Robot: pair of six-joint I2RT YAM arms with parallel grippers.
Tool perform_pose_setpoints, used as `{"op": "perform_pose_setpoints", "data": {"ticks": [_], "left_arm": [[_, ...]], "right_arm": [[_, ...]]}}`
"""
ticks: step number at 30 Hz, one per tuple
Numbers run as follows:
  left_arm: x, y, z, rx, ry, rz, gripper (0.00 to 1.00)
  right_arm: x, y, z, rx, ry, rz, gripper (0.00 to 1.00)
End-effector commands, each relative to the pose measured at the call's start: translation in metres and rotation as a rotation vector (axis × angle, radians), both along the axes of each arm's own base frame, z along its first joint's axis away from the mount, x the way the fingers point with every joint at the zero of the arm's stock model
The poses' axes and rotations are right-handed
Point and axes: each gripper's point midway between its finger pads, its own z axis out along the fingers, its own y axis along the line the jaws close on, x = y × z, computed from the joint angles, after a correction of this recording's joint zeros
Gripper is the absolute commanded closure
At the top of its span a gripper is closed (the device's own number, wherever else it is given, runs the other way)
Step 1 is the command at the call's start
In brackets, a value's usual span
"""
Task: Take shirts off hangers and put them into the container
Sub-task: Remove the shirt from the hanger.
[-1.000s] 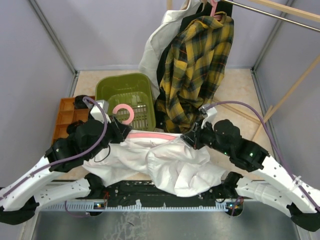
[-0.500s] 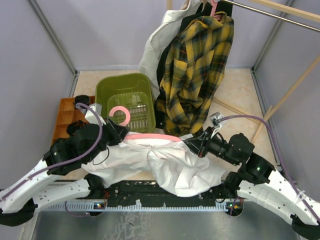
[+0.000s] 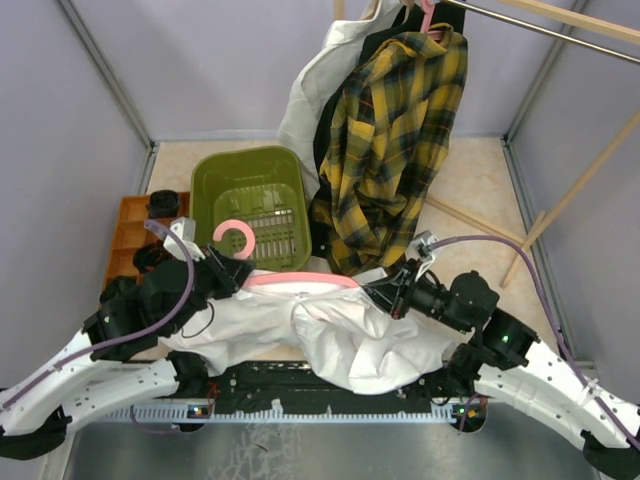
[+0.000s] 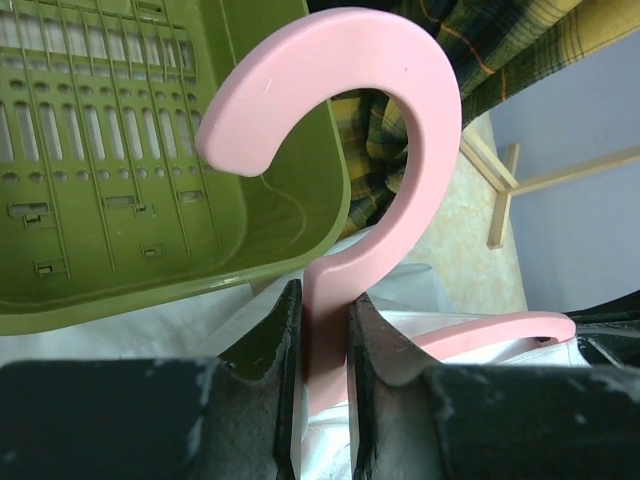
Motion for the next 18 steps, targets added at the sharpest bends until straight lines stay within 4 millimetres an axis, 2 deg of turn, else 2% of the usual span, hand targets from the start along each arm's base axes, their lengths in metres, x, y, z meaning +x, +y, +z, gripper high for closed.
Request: {"op": "perform_pose_setpoints", "data": {"ticks": [1, 7, 10, 13, 15, 16, 17, 18], "left_arm": [[0.022, 0.039, 0.061, -0.267, -0.161, 0.264, 1.00], [0.021, 0.037, 0.063, -0.314, -0.174, 0.254, 1.00], [0.022, 0.040, 0.073, -0.343, -0.230, 0.250, 1.00], [0.022, 0.041, 0.073, -0.317, -0.230, 0.252, 1.00], [0.023, 0.037, 0.071, -0.272, -0.216, 0.237, 1.00], [0.023, 0.034, 0.071, -0.242, -0.212, 0.223, 1.00], [0.024, 0.031, 0.069, -0.209, -0.206, 0.210, 1.00], [0.024, 0.029, 0.069, -0.181, -0.203, 0.199, 1.00]], "right_arm": [[-0.008, -0.005, -0.043, -0.113, 0.048, 0.032, 1.00], [-0.006, -0.004, -0.042, -0.042, -0.009, 0.026, 0.98], [-0.009, -0.002, -0.040, 0.005, -0.059, 0.045, 0.98], [-0.009, -0.002, -0.044, 0.013, -0.076, 0.052, 0.98], [-0.009, -0.006, -0.037, -0.012, -0.099, 0.046, 0.89], [-0.007, -0.011, -0.027, -0.017, -0.108, 0.021, 0.72], [-0.004, -0.016, -0.015, -0.018, -0.114, -0.011, 0.62], [-0.003, -0.021, -0.004, -0.025, -0.138, -0.028, 0.60]]}}
